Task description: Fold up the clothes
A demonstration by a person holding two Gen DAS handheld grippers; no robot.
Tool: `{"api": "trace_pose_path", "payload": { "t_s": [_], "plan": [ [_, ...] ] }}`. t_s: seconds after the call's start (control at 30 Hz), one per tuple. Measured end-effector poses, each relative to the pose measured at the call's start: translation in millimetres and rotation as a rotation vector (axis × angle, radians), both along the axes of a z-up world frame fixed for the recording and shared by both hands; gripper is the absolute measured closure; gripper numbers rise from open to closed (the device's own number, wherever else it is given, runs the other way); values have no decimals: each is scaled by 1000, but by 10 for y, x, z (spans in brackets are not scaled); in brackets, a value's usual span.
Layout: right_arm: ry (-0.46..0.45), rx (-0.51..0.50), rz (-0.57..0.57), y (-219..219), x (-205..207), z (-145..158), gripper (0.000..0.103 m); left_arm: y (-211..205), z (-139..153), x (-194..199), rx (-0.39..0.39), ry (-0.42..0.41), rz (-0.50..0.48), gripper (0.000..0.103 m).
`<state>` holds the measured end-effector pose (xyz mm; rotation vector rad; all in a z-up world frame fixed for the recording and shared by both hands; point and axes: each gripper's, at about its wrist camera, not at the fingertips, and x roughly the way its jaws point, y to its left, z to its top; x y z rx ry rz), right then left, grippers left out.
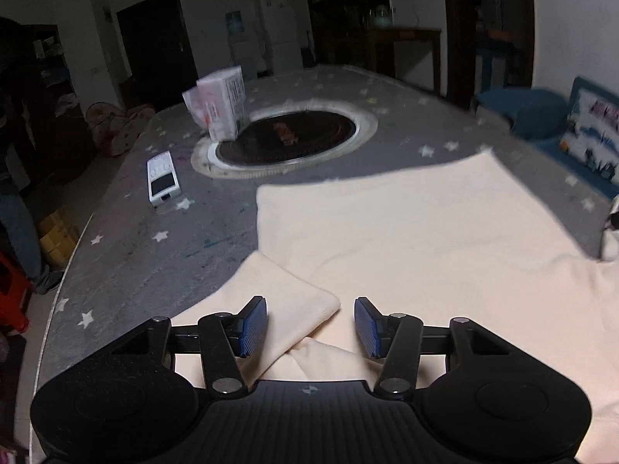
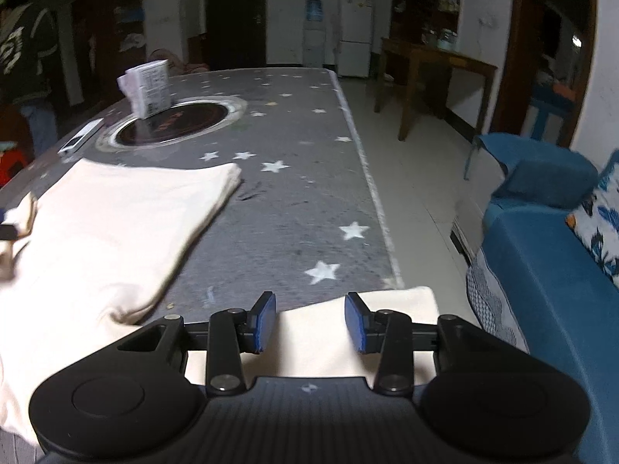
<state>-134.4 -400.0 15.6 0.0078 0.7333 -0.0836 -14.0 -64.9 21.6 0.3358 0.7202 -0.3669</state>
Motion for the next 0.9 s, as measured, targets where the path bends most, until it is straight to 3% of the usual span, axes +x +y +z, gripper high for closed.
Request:
{"api": "trace_pose_path", "payload": {
  "t_s": [0.07,0.13,0.23,0.5,0.67,0.8,0.9],
  "plan": [
    [-3,-13,22,68,-13,26,63,1,-33,23,8,-9,4,57],
    [-8,-19,36,121,-25,53,63,71,-15,28,-2,-22,23,76],
    [-17,-24,52,193,-31,90,61,298,98,8,-45,-43,77,91],
    [-26,18,98,413,-38,107,45,905,398,-46,-162,-101,220,94],
    [-33,41,107,561,-43,49,23,1303,521,-106,-207,-135,321,94],
    [-39,51,96,616,-56,20,20,1558,571,-144,-228,-148,395,94],
    [-42,78,73,605,-65,-5,12,1734,563,-152,-244,-140,447,94]
  ]
}}
